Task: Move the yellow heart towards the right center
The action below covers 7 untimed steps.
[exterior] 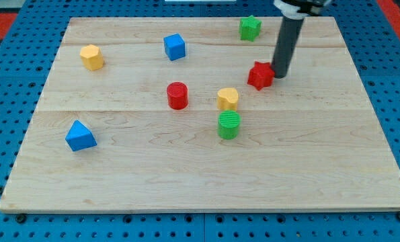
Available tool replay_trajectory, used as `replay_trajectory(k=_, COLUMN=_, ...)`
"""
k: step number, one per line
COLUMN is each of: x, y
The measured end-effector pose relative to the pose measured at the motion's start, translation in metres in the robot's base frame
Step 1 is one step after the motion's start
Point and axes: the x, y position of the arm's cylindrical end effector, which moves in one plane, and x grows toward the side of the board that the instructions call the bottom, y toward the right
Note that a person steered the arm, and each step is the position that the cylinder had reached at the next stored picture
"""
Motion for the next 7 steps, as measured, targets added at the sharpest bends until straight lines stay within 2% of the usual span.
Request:
replay_trajectory(k=1, x=-0.002, y=-0.083)
replay_trajectory(k=2, x=0.017, y=-0.117)
replay_trajectory(k=3, x=0.025, y=-0.102)
replay_trajectory(k=4, x=0.057, y=-0.106)
replay_trajectory(k=5, x=0.095, y=-0.075)
replay_trajectory(k=6, x=0.103, y=-0.006)
replay_trajectory(k=7, x=0.107, y=0.032)
